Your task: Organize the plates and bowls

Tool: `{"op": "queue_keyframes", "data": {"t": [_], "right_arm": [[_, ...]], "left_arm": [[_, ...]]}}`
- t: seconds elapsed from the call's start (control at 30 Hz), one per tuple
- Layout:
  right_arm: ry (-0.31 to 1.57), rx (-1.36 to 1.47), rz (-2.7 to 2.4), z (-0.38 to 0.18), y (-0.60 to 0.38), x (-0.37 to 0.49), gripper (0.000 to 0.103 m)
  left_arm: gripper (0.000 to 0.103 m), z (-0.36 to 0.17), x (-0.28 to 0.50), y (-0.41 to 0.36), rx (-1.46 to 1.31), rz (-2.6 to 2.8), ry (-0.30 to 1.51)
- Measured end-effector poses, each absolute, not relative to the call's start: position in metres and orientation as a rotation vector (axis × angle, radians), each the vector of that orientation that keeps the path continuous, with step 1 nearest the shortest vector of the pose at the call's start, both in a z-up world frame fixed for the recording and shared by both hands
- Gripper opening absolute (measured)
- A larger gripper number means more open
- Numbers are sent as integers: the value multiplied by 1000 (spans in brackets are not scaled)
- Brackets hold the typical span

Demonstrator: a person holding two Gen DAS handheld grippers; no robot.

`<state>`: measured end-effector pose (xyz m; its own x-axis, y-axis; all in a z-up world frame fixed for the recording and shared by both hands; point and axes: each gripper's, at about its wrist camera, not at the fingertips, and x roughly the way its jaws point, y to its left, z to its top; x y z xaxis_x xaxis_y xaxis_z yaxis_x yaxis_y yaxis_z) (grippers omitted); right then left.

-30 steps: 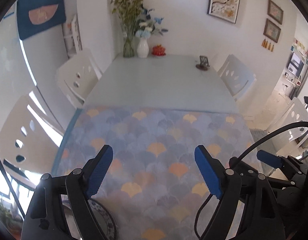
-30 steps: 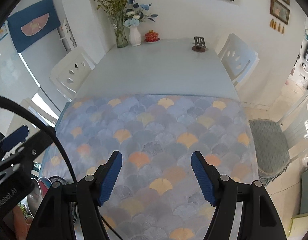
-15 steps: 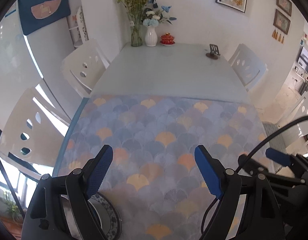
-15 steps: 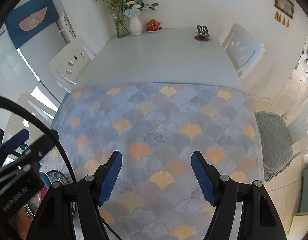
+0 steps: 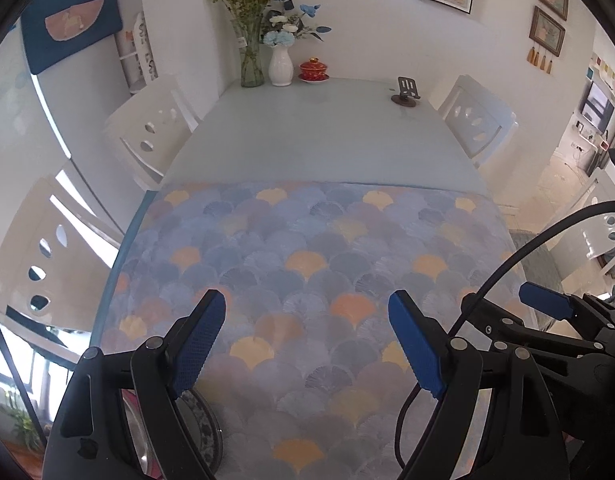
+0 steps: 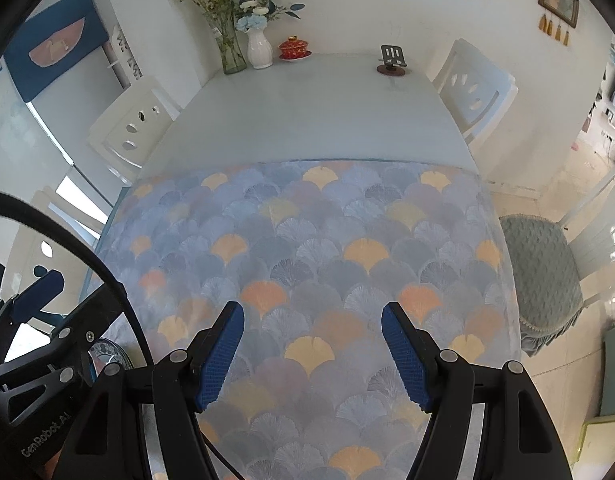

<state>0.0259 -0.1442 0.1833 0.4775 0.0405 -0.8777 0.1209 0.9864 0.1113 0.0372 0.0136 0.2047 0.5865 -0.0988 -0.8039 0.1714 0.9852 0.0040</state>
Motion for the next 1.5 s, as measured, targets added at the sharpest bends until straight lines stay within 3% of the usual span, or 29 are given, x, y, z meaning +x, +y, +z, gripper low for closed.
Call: {"op": "queue_keyframes", "data": {"t": [1.5], "right_arm": [[1052, 92, -86, 179, -145, 34, 69]], "left_arm": [[83, 191, 54, 11, 85, -86, 966]]}}
